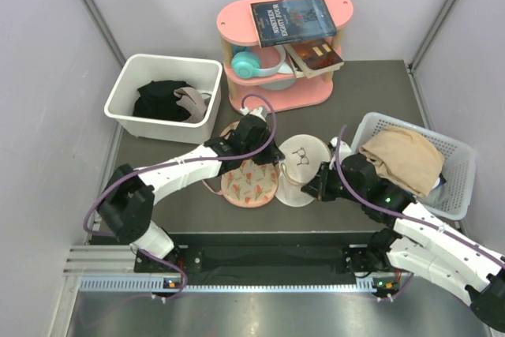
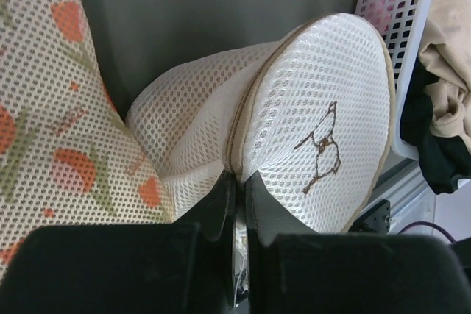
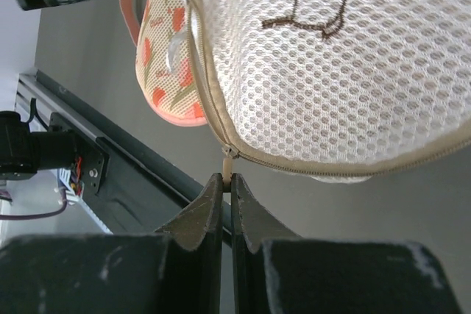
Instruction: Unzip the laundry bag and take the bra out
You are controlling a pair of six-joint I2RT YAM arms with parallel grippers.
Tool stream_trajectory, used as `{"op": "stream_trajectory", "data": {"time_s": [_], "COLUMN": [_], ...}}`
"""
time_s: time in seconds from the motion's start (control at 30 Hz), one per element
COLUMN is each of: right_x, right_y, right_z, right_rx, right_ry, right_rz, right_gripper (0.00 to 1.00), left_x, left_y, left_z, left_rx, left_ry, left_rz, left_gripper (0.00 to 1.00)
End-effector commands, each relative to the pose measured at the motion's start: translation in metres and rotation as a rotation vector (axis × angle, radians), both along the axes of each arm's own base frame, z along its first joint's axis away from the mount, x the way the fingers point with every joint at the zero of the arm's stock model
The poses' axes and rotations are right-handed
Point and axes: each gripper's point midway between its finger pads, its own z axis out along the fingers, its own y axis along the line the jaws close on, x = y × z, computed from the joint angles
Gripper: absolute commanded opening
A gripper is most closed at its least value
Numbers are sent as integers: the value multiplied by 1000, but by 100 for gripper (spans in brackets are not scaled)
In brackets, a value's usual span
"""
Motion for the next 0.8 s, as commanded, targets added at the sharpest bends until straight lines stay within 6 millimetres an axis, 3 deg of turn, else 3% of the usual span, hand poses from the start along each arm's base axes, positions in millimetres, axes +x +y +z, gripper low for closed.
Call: {"op": "stream_trajectory", "data": {"time_s": [0.0, 0.03, 0.07, 0.17, 0.2, 0.23, 0.43, 0.57, 0.77], "right_x": [10, 9, 10, 11, 11, 12, 14, 13, 9], "right_y": [12, 13, 14, 17, 18, 19, 31, 40, 55], "right_z": [38, 37, 35, 31, 32, 31, 28, 25, 24], "right_rx": [80, 85, 84, 83, 86, 85, 98, 103, 105], "right_ry": [-82, -79, -71, -65, -68, -66, -52, -41, -34], "right_rz": [19, 23, 24, 29, 36, 38, 77, 106, 155], "right_gripper": [0, 0, 0, 0, 0, 0, 0, 0, 0], "left_x": [16, 16, 14, 7, 4, 0, -36, -49, -46], "left_y": [-8, -7, -4, 6, 9, 14, 41, 42, 29], "left_z": [17, 17, 17, 16, 15, 21, 1, 3, 12], "left_rx": [20, 22, 27, 31, 28, 17, -48, -150, -198], "left_ry": [-62, -62, -58, -34, -23, -26, 94, 132, 125], "left_rz": [-44, -45, -40, -11, -1, 13, 109, 158, 155], "left_gripper": [10, 18, 35, 68, 71, 74, 77, 75, 74]}}
